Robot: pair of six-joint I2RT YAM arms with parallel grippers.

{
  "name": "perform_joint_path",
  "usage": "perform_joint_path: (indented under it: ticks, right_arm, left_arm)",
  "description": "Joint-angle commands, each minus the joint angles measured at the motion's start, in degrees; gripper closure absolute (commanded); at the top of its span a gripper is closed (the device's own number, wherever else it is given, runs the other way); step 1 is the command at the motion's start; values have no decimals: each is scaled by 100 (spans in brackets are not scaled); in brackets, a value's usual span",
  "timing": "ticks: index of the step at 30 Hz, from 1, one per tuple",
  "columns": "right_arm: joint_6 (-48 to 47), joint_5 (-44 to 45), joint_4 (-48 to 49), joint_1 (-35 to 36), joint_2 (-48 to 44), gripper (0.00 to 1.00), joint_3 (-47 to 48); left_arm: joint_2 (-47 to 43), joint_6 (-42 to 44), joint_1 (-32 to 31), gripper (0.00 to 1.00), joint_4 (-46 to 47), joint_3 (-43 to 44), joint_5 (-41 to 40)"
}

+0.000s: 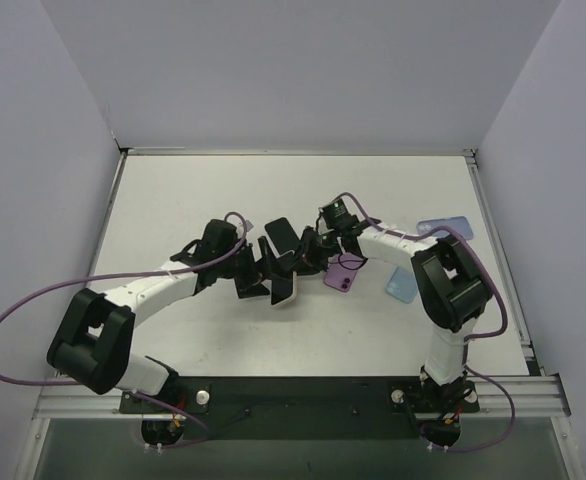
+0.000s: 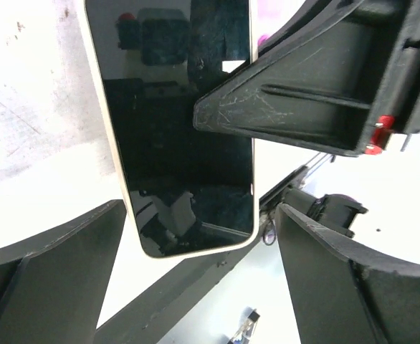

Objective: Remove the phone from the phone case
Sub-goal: Pick up the phone at the center of the board.

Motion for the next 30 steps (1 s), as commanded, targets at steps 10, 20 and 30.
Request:
perform_joint_path:
  ticks: [10,20,30]
  right_arm:
    - [-93,-563,1627,-397,-1227,100,-853]
    - [1453,-1161,4623,-529,-1070,100,-1557]
    - [2141,-1407,5804,-432,-709,100,-1654]
  left_arm:
    - [-516,-1864,831,9,3631,-1479,1386]
    - [179,-3148,700,13,6340,-2157,1757]
    - [978,-4264,515,42,8317,-2183,1537]
